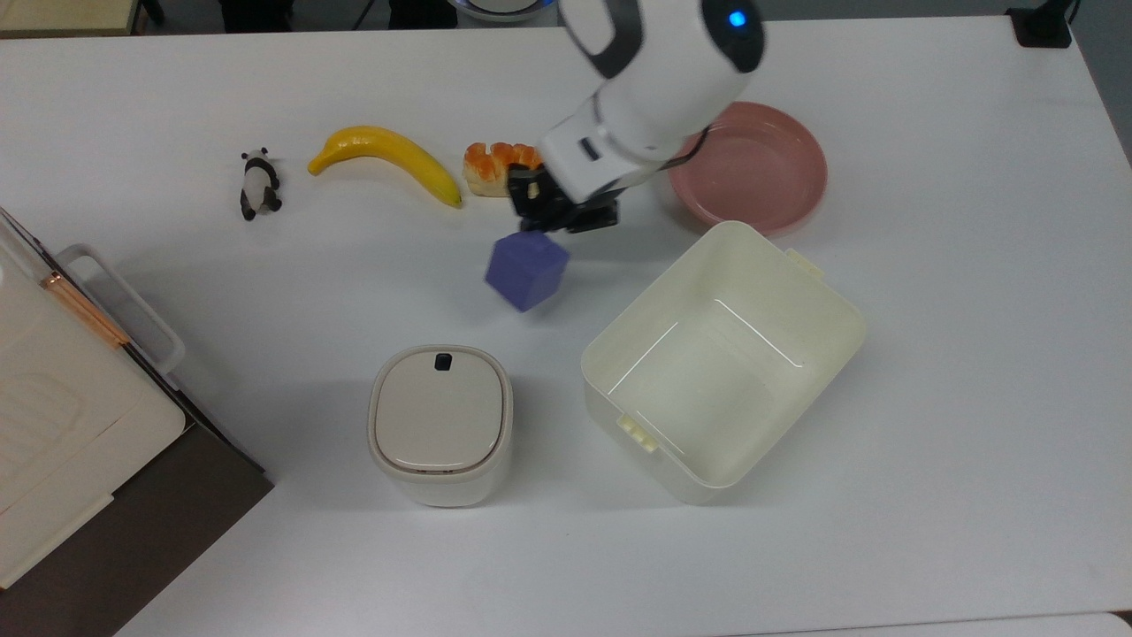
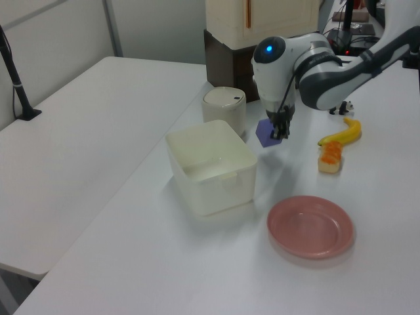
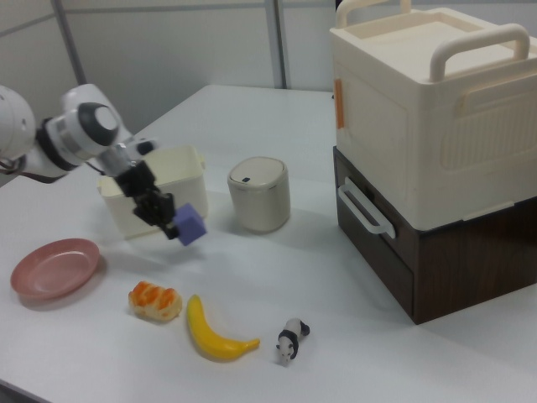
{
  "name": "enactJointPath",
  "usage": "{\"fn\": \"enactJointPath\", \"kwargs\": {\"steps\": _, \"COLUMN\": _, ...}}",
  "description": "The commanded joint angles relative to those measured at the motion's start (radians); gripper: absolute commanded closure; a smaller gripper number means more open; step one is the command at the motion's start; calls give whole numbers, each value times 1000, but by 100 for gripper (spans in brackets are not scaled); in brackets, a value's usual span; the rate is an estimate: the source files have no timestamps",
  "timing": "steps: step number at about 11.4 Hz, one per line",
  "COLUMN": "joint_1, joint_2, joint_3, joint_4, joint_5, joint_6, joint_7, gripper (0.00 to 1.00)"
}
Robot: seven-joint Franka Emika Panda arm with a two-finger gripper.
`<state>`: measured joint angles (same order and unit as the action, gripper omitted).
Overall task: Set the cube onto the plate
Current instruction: 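Carry the purple cube over the pink plate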
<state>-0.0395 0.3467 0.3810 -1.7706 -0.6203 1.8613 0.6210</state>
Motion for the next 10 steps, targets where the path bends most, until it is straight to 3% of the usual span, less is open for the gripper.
{"fn": "enactJointPath", "kwargs": {"steps": 1, "joint_1": 6, "joint_2": -49, "joint_3": 148, "joint_4": -26, "joint_5": -9, "joint_6": -114, "joint_7": 39, "gripper": 100}}
{"fn": "enactJointPath", "kwargs": {"steps": 7, "joint_1": 9, "joint_2": -63, "joint_3": 459, "joint_4": -29, "joint_5": 42, "joint_6": -272, "joint_7": 155, "gripper": 100}}
{"fn": "enactJointPath", "kwargs": {"steps": 8, "joint_1": 19, "joint_2": -58, "joint_3": 485, "joint_4": -27, "joint_5": 60, "joint_6": -274, "joint_7": 169, "gripper": 100}}
{"fn": "enactJointPath", "kwargs": {"steps": 10, "joint_1": 61, "joint_2": -51, "joint_3": 490, "joint_4": -29, "joint_5": 70, "joint_6": -283, "joint_7": 210, "gripper": 100}}
